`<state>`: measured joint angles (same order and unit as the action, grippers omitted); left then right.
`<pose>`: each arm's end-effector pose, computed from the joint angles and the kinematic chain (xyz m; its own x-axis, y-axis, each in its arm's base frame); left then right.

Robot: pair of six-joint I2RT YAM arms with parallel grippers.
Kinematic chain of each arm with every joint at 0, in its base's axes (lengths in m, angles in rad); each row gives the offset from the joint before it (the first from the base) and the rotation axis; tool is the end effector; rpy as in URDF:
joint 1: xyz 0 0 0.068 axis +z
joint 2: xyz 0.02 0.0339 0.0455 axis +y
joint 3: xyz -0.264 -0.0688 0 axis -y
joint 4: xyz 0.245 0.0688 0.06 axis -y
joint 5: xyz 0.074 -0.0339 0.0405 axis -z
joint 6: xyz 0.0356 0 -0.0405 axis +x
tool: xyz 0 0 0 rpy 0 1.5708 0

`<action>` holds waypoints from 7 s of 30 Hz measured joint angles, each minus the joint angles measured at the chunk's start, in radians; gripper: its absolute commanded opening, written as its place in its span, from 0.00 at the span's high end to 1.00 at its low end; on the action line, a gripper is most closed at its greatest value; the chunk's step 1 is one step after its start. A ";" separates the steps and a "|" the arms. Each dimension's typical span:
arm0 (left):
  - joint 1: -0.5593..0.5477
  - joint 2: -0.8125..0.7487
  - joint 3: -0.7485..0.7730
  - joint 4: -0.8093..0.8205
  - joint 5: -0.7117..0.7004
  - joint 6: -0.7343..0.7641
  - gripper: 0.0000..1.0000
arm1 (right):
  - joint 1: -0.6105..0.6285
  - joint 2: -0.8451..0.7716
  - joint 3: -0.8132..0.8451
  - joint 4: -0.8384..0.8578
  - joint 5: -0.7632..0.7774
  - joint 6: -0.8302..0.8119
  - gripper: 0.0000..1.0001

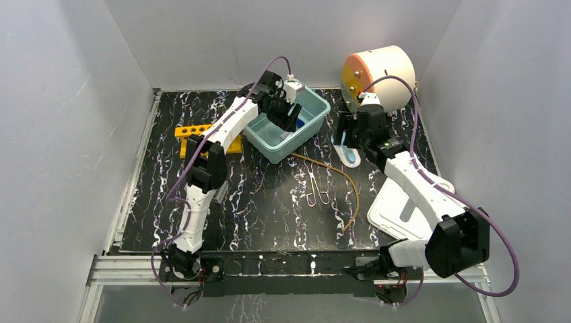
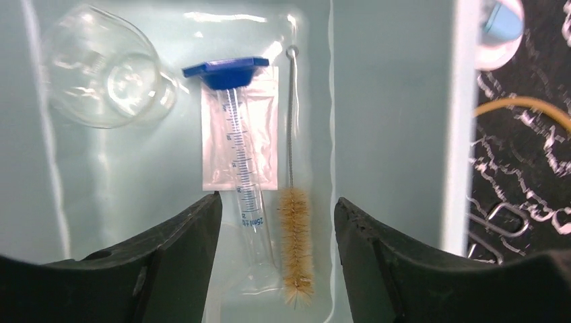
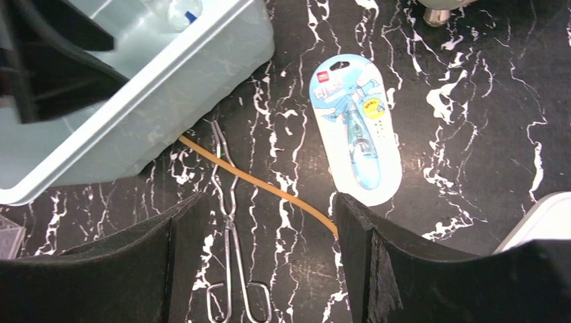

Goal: Organize the chemistry lab equipment

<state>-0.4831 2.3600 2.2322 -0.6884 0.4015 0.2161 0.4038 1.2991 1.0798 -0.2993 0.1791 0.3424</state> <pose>0.4639 -0.2591 0.2500 -0.4877 0.4787 -0.7301 0.7875 0.6022 -0.1312 0.2747 0.1105 0.3190 -0.5114 0.1408 -0.8477 -0.0771 0.9750 0.2084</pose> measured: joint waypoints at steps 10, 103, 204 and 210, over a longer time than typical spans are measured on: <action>0.021 -0.304 -0.120 0.137 -0.174 -0.154 0.14 | -0.024 0.002 -0.047 -0.074 -0.026 -0.005 0.23; 0.056 -0.957 -0.721 0.269 -0.615 -0.690 0.09 | 0.016 0.035 0.459 0.079 -0.085 -0.179 1.00; 0.056 -0.982 -0.771 0.270 -0.673 -0.666 0.06 | 0.264 0.260 -0.094 0.011 0.055 0.152 0.34; 0.056 -0.987 -0.771 0.270 -0.673 -0.666 0.06 | 0.276 0.319 -0.094 0.008 0.051 0.186 0.41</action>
<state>-0.4274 1.3731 1.4612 -0.4187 -0.2718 -0.4500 0.6800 1.6184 0.9855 -0.2916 0.2302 0.5282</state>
